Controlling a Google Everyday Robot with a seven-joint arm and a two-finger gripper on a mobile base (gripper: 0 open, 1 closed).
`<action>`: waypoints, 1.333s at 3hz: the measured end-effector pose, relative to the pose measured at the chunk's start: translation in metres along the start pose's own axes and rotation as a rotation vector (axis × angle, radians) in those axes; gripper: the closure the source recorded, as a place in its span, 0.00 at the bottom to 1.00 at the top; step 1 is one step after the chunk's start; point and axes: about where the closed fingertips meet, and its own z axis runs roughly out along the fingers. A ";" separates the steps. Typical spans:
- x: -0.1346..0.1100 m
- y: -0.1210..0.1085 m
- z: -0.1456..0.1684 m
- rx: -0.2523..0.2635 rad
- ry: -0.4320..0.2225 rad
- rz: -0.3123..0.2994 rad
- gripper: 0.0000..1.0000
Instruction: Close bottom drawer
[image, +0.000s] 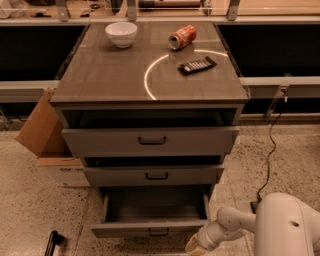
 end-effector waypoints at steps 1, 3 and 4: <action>-0.001 -0.062 -0.016 0.104 -0.008 -0.008 1.00; -0.008 -0.081 -0.021 0.139 -0.020 -0.051 1.00; -0.020 -0.103 -0.027 0.187 -0.026 -0.102 1.00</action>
Offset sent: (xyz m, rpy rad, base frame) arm 0.0268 -0.0027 -0.0049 -0.0015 -0.0334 -0.0237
